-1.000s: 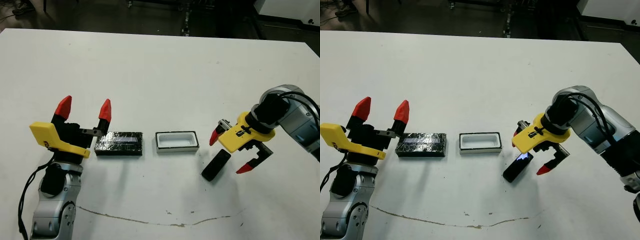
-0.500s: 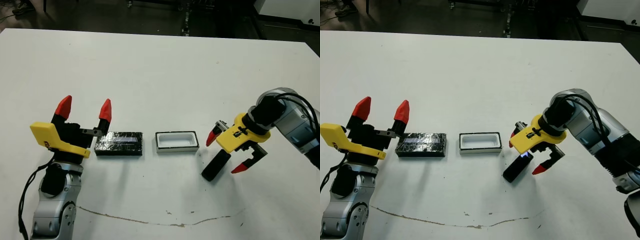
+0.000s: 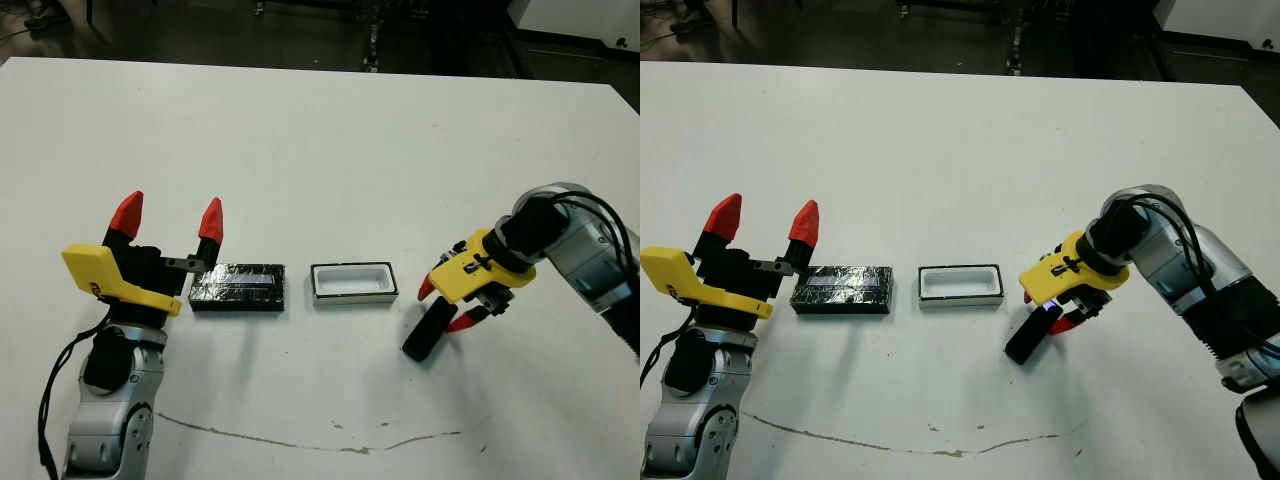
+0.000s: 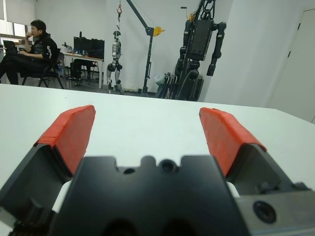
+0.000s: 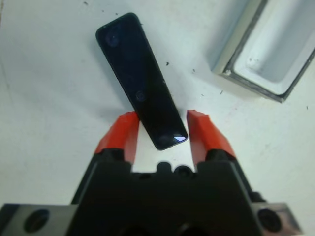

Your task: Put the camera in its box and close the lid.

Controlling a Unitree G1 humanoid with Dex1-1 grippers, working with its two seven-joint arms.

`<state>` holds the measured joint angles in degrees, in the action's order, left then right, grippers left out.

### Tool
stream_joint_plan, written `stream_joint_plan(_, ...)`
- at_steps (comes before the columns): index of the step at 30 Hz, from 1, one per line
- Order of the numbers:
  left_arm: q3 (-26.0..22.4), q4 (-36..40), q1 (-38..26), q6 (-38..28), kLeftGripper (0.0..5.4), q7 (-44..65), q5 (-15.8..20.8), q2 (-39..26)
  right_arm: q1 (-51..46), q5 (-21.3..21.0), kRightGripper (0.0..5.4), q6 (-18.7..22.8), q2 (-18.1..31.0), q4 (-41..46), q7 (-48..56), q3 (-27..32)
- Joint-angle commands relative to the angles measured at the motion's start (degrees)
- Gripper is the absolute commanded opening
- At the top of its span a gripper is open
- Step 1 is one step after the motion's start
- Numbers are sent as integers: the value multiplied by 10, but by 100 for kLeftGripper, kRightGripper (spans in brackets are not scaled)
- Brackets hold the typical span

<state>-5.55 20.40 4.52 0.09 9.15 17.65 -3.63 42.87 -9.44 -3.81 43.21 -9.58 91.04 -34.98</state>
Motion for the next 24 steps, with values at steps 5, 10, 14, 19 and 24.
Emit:
stream_joint_plan(5,-5,-1,0,-2,540,-6,-1,3,-5,-8,168,-5,-2,-5,5,7)
stream_joint_plan(10,-7,-5,-2,-6,540,-4,1,4,4,-9,168,-5,2,-4,14,-3)
stream_joint_plan(14,-9,-8,-3,-9,540,-3,1,4,18,-4,168,0,11,-6,15,-15)
stream_joint_plan(19,-9,-7,-1,-7,540,-4,1,4,35,4,168,7,15,-13,15,-15)
stream_joint_plan(24,-8,-6,0,-7,540,-5,1,4,63,44,168,27,19,-34,15,26)
